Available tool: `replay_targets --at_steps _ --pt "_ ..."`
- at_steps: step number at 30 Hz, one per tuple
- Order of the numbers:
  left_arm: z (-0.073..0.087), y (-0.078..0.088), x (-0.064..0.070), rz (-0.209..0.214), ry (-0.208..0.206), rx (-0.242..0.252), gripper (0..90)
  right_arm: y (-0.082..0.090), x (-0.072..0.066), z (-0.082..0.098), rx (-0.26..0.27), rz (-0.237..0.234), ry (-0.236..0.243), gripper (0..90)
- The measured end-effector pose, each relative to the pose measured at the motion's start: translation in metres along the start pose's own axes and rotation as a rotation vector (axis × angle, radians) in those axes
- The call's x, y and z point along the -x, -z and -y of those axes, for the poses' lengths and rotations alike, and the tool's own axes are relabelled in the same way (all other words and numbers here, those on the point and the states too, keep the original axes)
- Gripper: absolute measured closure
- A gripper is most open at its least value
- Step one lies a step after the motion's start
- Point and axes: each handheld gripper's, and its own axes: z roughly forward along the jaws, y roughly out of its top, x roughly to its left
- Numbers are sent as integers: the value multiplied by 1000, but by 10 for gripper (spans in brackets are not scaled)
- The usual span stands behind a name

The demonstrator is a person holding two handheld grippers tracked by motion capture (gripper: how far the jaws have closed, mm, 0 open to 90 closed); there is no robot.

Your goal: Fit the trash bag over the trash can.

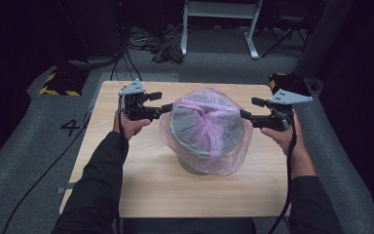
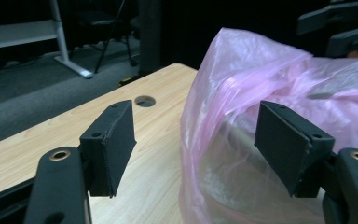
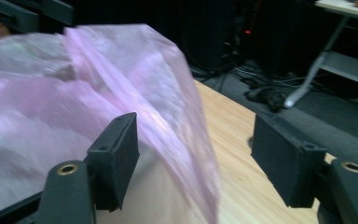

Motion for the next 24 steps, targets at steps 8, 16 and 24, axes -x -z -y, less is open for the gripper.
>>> replay_targets --at_steps 8,16,24 --pt "-2 -11 5 41 -30 -31 323 -27 -4 -12 -82 -67 31 540" --pt "-7 -22 -3 62 -34 -23 647 -37 0 -19 -118 -79 67 880" --pt "-13 -30 -6 39 -80 -37 899 -37 9 -21 -84 -16 10 900"
